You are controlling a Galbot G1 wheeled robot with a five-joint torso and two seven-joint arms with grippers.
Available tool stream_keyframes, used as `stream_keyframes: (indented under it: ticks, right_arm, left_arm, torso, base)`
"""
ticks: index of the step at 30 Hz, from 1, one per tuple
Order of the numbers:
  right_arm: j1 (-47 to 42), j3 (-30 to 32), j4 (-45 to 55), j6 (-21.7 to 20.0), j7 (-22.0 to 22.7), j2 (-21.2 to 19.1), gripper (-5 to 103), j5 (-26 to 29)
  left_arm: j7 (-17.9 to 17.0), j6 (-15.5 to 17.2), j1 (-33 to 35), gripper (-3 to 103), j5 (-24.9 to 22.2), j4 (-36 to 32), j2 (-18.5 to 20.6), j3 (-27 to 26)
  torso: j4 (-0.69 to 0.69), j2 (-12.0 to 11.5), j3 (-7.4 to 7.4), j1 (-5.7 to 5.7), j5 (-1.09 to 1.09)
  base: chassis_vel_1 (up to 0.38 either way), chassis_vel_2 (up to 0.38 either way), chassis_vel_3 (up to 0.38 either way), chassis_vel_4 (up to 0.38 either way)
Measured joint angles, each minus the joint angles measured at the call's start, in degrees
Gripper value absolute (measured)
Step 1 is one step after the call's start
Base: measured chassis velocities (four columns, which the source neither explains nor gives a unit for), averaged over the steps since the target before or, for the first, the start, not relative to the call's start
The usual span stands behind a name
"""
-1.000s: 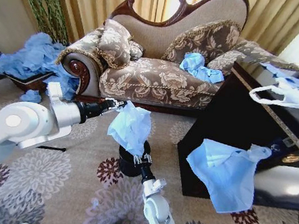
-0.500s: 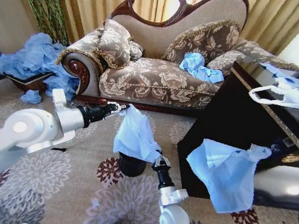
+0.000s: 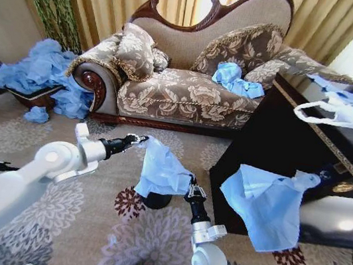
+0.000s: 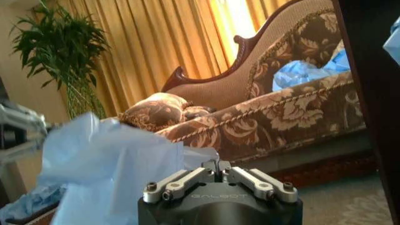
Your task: Place a garbage bag over the trash bin.
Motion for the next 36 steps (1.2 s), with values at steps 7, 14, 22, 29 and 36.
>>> stream_keyframes:
  ticks: [7, 14, 22, 29, 36]
  right_arm:
    - [1.84, -0.16, 0.4, -0.59, 0.58, -1.62, 0, 2.7]
    - [5.01, -1.52, -3.4, -0.92, 0.17, -2.52, 0, 4.33]
    - [6.5, -4.7, -10.17, 0.08, -1.36, -0.03, 0, 4.14]
    - [12.5, -7.02, -16.47, 0.08, -1.28, 3.12, 0, 4.37]
    - [20.66, -9.21, -21.27, -0.22, -0.28, 4.34, 0, 5.75]
  left_arm:
    - [0.73, 0.72, -1.48, 0, 3.03, 3.92, -3.09, 2.98]
    - [1.16, 0.84, -3.95, 0, 6.85, 9.82, -5.54, 6.88]
    - [2.11, 1.49, -4.16, 0, 12.5, 15.89, -9.15, 10.72]
    - [2.2, 0.46, -3.39, 0, 14.39, 18.74, -9.67, 9.55]
    - [2.15, -0.56, -5.11, 0, 15.05, 20.96, -11.23, 9.0]
  torso:
    - [0.0, 0.0, 0.0, 0.0, 0.0]
    - [0.01, 0.0, 0.0, 0.0, 0.0]
    - [-0.01, 0.0, 0.0, 0.0, -0.01]
    - [0.02, 0.0, 0.0, 0.0, 0.0]
    - [0.01, 0.0, 0.01, 0.0, 0.0]
  base:
    - [0.0, 0.0, 0.0, 0.0]
    - [0.0, 0.0, 0.0, 0.0]
    - [0.0, 0.0, 0.0, 0.0]
    - [0.0, 0.0, 0.0, 0.0]
    - [0.0, 0.0, 0.0, 0.0]
